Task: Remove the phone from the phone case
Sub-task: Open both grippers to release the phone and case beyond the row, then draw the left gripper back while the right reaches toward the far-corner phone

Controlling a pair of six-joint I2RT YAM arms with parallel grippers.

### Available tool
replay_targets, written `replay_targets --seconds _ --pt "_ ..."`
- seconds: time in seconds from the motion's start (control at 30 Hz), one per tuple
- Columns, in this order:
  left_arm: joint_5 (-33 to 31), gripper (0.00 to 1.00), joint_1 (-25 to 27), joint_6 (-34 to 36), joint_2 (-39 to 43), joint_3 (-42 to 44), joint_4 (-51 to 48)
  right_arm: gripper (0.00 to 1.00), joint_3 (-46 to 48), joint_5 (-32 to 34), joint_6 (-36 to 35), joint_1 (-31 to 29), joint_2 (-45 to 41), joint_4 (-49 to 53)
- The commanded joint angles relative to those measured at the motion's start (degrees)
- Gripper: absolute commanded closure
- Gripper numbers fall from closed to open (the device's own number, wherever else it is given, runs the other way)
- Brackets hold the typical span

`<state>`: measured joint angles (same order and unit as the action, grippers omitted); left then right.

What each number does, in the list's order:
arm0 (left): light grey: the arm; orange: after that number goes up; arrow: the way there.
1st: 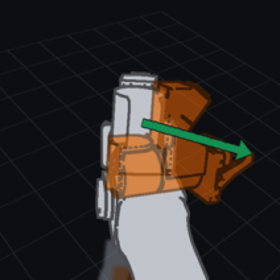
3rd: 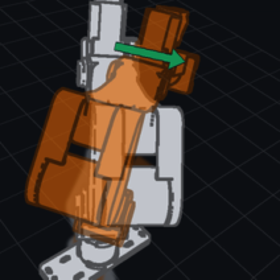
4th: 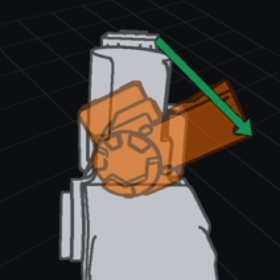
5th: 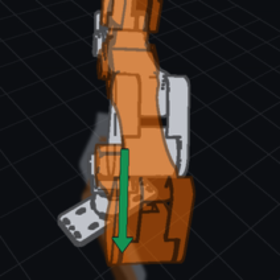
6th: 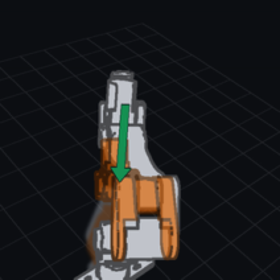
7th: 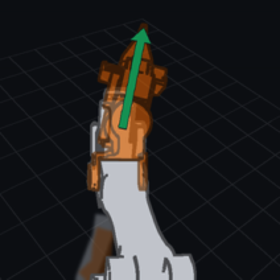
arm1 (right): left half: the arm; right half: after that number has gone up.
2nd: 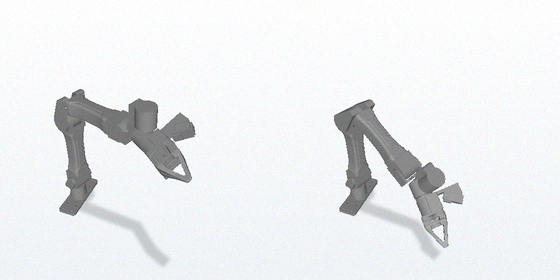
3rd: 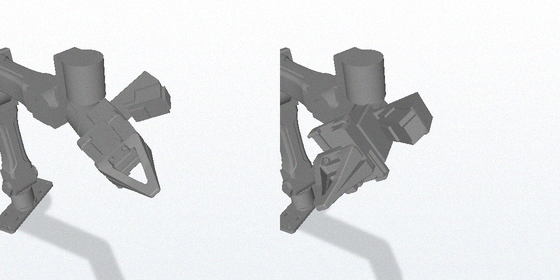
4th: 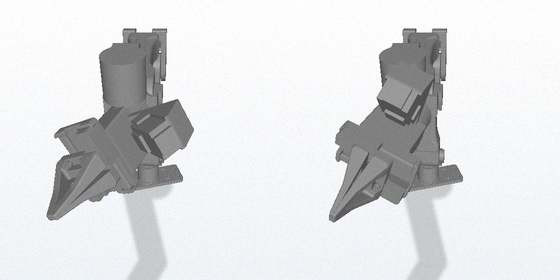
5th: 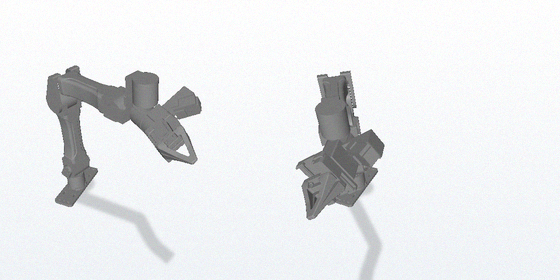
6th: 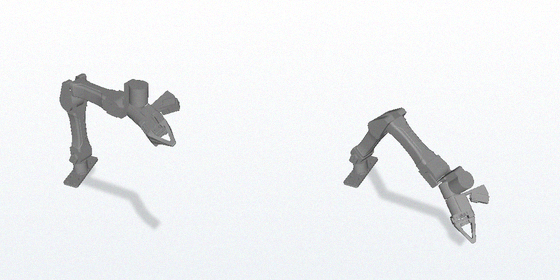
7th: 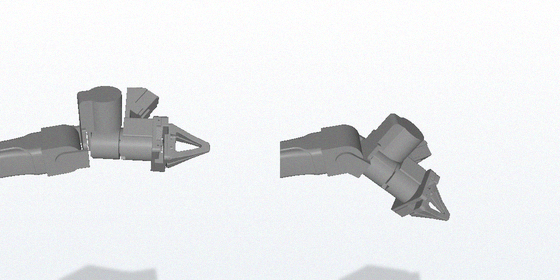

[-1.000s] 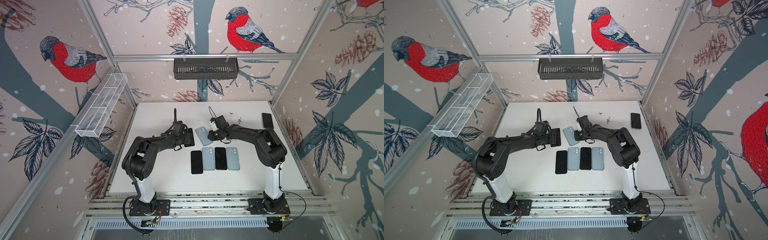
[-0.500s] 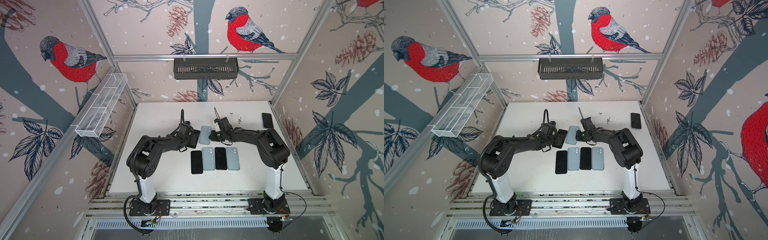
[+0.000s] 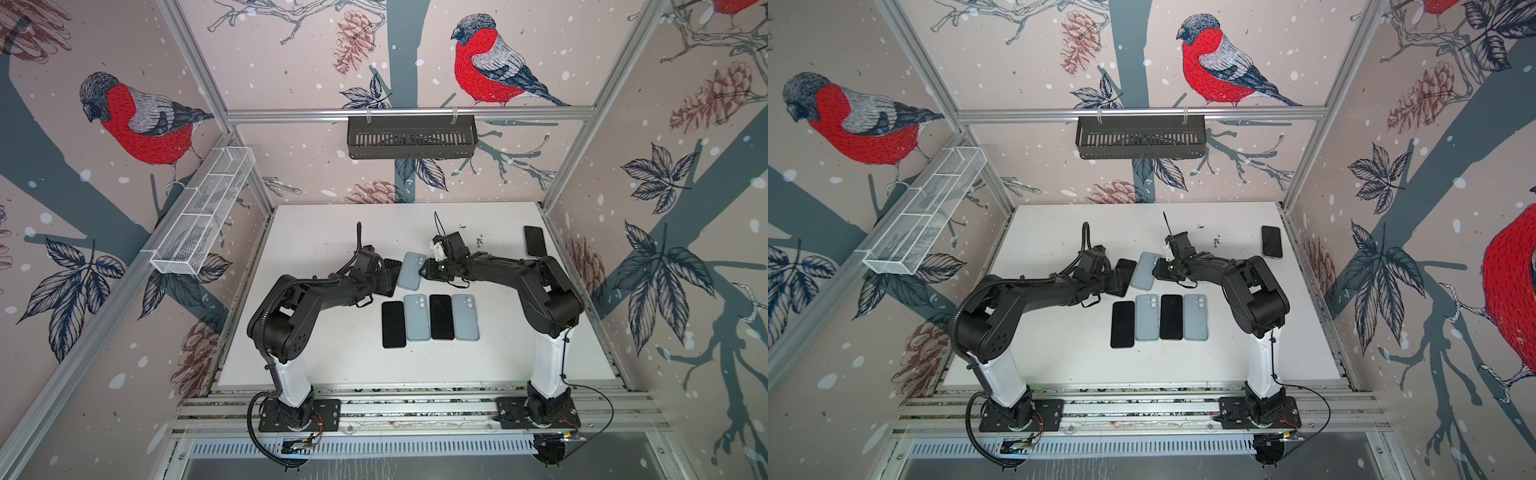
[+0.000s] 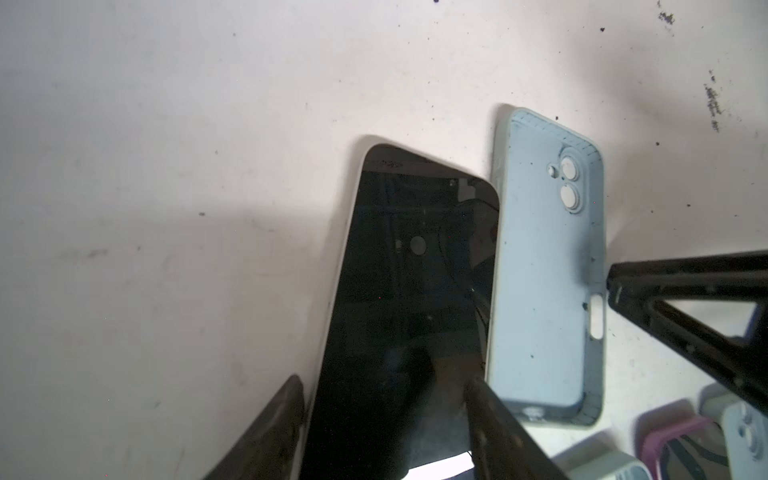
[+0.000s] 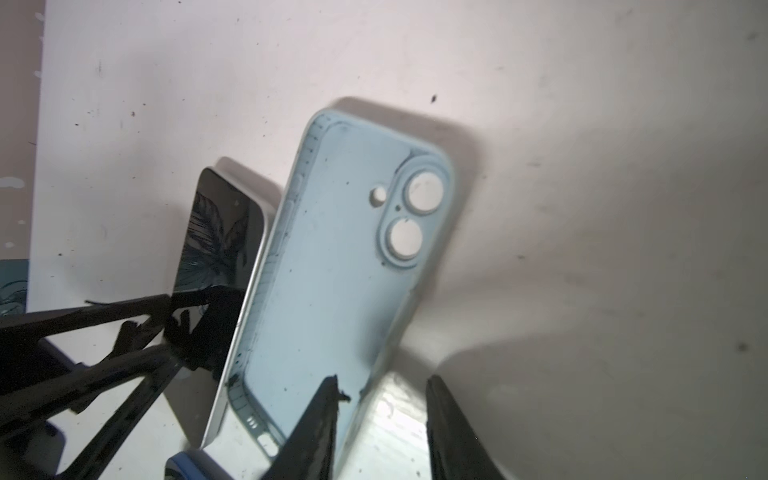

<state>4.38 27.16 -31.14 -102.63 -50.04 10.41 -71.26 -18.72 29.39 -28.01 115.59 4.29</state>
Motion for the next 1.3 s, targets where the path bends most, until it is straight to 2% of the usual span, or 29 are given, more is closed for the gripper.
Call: replay_targets --seconds 0.0,0.2,0.37,0.5,0.73,1.03,1.27 --pt "3.2 0.37 0.0 -4.4 1.5 2.5 2.8 0.55 -2.2 2.6 -3.8 0.0 1.1 5.4" --pt "5.6 0.38 1.4 -5.3 2.0 3.7 6.5 0.54 -8.6 3.6 -7.0 -0.6 5.0 10.2" --pt "7.3 0.38 2.8 -6.5 2.3 5.1 10.2 0.57 -11.6 5.4 -9.1 -1.1 6.9 12.5" --pt "6.4 0.39 3.2 -6.3 2.3 5.0 10.0 0.60 -12.1 6.3 -10.2 -1.3 7.1 13.6" --pt "1.9 0.38 3.1 -4.1 3.3 4.2 5.4 0.59 -9.3 4.8 -8.2 -1.5 5.5 11.5" --pt "-5.2 0.22 2.0 -3.3 11.7 3.6 -0.8 0.57 -6.1 0.7 -5.3 -1.9 2.9 8.7" --pt "-5.3 0.20 2.0 -3.3 14.8 4.8 -1.6 0.57 -4.4 -0.7 -3.9 -2.4 2.3 6.9"
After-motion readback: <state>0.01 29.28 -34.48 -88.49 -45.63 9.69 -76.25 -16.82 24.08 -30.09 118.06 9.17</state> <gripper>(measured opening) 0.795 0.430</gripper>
